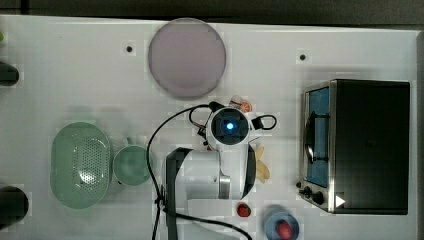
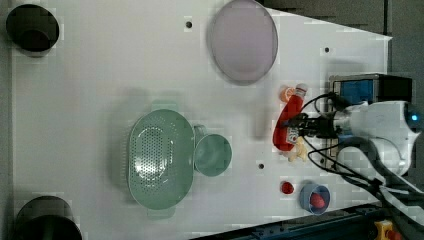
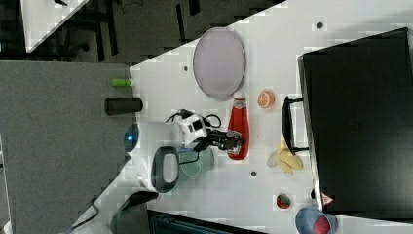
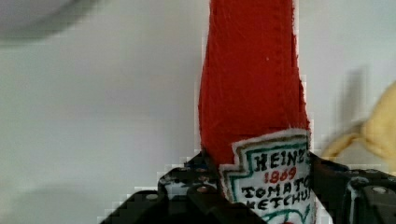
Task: Pick ketchup from strainer and place it on the table
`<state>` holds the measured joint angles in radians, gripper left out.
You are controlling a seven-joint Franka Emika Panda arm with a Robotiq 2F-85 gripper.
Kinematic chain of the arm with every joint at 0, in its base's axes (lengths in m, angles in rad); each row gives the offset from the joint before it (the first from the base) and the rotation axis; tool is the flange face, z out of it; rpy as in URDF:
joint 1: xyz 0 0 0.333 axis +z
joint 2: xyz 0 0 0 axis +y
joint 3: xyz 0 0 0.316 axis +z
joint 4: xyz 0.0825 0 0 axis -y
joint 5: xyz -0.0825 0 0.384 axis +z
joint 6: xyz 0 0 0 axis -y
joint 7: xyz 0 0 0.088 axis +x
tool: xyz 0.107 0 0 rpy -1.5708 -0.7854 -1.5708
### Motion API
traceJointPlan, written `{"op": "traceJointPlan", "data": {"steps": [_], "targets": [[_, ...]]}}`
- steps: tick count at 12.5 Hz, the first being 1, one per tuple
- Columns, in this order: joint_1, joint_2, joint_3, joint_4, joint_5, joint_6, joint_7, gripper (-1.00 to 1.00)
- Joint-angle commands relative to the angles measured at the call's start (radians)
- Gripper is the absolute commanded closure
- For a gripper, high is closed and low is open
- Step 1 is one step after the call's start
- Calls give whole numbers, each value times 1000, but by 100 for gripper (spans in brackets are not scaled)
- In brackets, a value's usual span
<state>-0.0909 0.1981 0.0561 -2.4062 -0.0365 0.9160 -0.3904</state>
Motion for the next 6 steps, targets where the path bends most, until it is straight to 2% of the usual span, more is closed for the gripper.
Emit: {"op": "traceJointPlan", "data": {"steps": [1,2,3,6], "targets": [[13,44,-12,17,2,73,-39,-65],[13,47,-11,20,2,81,-39,-87],[13,34,-12,26,2,75,-39,-100],[15,-64,-9,84,9,22,-24,-100]]}}
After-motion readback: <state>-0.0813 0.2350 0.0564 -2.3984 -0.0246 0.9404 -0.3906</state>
